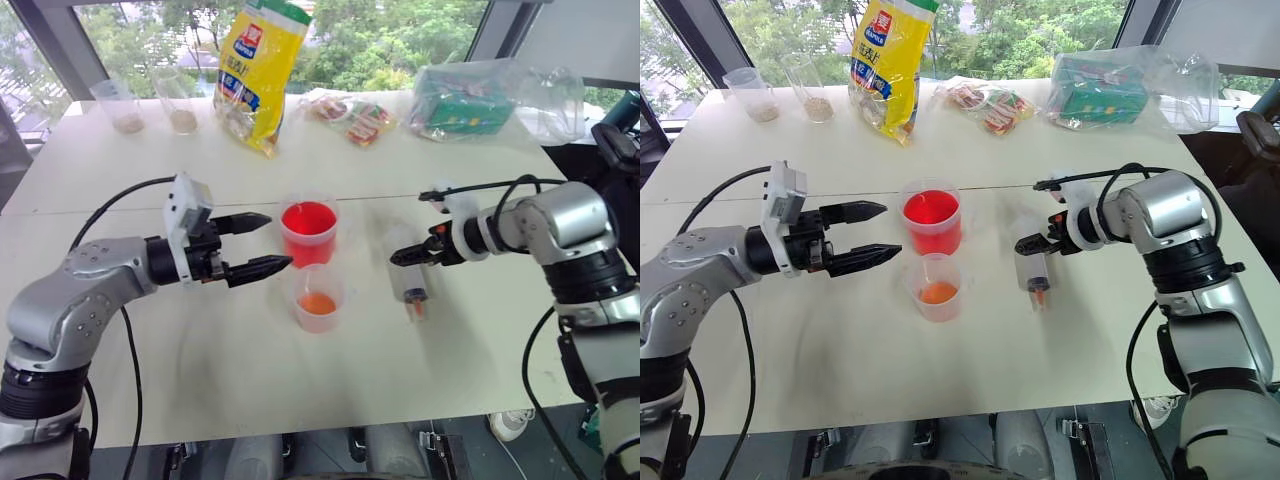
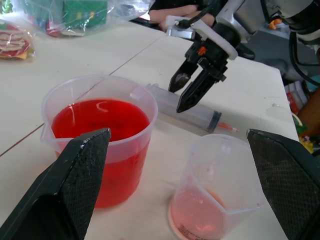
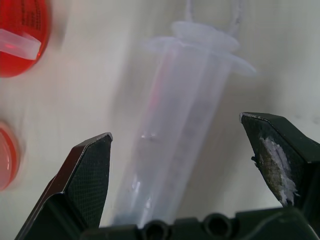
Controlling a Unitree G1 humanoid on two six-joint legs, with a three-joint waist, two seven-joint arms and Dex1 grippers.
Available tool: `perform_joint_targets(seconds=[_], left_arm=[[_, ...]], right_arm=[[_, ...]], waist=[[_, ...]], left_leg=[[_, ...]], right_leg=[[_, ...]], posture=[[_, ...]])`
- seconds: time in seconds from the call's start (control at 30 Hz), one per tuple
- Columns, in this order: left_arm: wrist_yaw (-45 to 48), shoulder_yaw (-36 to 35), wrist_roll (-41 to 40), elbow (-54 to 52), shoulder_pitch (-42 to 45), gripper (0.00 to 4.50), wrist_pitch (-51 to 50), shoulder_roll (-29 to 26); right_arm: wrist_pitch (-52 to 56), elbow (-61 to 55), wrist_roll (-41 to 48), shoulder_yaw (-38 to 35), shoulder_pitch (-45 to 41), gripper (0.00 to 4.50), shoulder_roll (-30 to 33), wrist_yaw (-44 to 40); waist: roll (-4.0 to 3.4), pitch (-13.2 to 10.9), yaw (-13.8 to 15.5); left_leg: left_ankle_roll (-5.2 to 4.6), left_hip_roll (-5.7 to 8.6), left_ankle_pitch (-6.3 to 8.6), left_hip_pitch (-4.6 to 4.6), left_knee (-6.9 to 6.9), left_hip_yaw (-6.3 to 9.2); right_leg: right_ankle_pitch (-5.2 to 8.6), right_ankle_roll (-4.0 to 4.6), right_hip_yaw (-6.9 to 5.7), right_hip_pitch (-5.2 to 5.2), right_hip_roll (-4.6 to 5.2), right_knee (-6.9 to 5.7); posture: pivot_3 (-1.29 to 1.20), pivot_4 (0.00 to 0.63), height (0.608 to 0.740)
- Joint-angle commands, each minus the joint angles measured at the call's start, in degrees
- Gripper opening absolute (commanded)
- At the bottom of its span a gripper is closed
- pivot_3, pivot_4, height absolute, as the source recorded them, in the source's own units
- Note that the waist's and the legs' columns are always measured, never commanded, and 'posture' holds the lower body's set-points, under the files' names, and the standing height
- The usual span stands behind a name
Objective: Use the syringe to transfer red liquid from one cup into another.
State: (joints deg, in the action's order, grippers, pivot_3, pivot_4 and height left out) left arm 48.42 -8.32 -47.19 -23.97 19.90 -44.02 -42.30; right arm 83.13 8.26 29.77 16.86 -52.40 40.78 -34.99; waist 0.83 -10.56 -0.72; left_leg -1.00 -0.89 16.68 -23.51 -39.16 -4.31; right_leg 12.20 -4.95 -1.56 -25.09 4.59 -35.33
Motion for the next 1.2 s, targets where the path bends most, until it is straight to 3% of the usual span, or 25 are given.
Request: perform_joint_targets(seconds=[0.03, 0.13, 0.27, 0.3, 0.5, 0.6, 0.73, 0.87, 0.97, 1.2], left_arm=[[-0.6, -0.4, 0.7, -2.1, -0.4, 4.5, 2.1, 0.7], [-1.0, -0.3, 1.6, -2.0, -0.8, 4.5, 3.4, 1.6], [-1.4, -0.4, 2.4, -1.9, -1.7, 4.5, 4.6, 2.2], [-1.3, -0.4, 2.7, -1.8, -2.0, 4.5, 4.9, 2.3], [-0.7, -1.5, 3.7, 0.3, -1.8, 4.5, 6.0, 1.4], [0.6, -2.2, 3.1, 2.1, -0.2, 4.5, 5.6, 0.2], [2.9, -3.2, 2.2, 5.9, 3.1, 4.5, 5.1, -1.7], [3.6, -3.2, 1.6, 10.1, 8.9, 4.5, 3.7, -2.5], [5.4, -3.5, 1.2, 13.4, 13.1, 4.5, 2.5, -3.6], [8.5, -1.7, 2.3, 16.6, 18.2, 4.5, 1.6, -4.6]], right_arm=[[-2.1, -0.9, -3.1, 4.0, -0.8, 4.46, -1.2, -0.1], [-2.5, -1.6, -4.6, 6.8, -0.1, 3.64, -2.4, -0.5], [-3.0, -1.2, -6.4, 8.2, 0.7, 1.66, -3.0, -1.3], [-3.2, -1.0, -6.8, 8.4, 1.0, 1.44, -3.0, -1.6], [-2.8, -1.8, -8.3, 4.0, 1.3, 1.44, -1.6, -0.8], [-4.4, -6.2, -8.1, -2.1, 3.0, 1.44, -0.2, 0.1], [-15.0, -17.6, -7.1, -12.8, 8.2, 1.44, 0.0, 0.6], [-27.4, -26.2, -1.4, -24.0, 10.4, 1.44, -5.9, -0.9], [-33.0, -27.9, 2.4, -26.7, 7.5, 1.44, -13.2, 0.3], [-50.6, -20.2, 3.6, -21.8, 5.0, 1.44, -28.5, -3.9]], waist=[[0.0, 0.0, 0.0], [0.15, 0.1, -0.1], [0.2, 0.1, -0.2], [0.22, 0.1, -0.2], [0.29, 0.2, -0.1], [0.27, 0.2, 0.2], [0.25, 0.2, 0.2], [0.26, 0.1, -0.1], [0.26, 0.1, -0.3], [0.25, 0.1, -0.3]], left_leg=[[0.0, 0.0, 0.0, 0.0, 0.0, 0.0], [0.0, 0.0, 0.0, 0.06, -0.01, 0.0], [0.01, -0.03, 0.0, 0.16, -0.01, 0.0], [0.01, -0.04, 0.0, 0.18, -0.01, 0.01], [0.03, -0.04, -0.01, 0.22, -0.01, 0.02], [0.03, -0.03, -0.01, 0.19, -0.01, 0.03], [0.03, 0.01, -0.01, 0.05, -0.01, 0.05], [0.02, -0.01, -0.01, 0.06, 0.03, 0.03], [0.04, -0.05, -0.02, 0.11, 0.03, 0.05], [0.13, -0.06, -0.07, 0.13, 0.03, 0.05]], right_leg=[[0.0, 0.0, 0.0, 0.0, 0.0, 0.0], [0.0, 0.0, -0.01, 0.06, 0.0, 0.0], [0.0, 0.02, 0.0, 0.12, -0.03, -0.02], [0.0, 0.02, -0.01, 0.15, -0.04, -0.03], [0.08, 0.16, -0.02, 0.22, -0.03, -0.02], [0.08, 0.17, -0.03, 0.2, -0.02, -0.02], [0.0, 0.02, -0.07, 0.1, 0.02, 0.03], [-0.02, -0.04, -0.07, 0.06, -0.01, 0.02], [-0.03, -0.06, -0.08, 0.07, -0.12, -0.06], [-0.03, -0.05, -0.09, 0.06, -0.1, -0.16]], posture=[[0.0, 0.15, 0.74], [0.0, 0.15, 0.74], [0.0, 0.15, 0.74], [0.0, 0.15, 0.74], [0.0, 0.15, 0.74], [0.0, 0.15, 0.74], [0.0, 0.15, 0.74], [0.0, 0.15, 0.74], [0.0, 0.15, 0.74], [0.0, 0.15, 0.74]])
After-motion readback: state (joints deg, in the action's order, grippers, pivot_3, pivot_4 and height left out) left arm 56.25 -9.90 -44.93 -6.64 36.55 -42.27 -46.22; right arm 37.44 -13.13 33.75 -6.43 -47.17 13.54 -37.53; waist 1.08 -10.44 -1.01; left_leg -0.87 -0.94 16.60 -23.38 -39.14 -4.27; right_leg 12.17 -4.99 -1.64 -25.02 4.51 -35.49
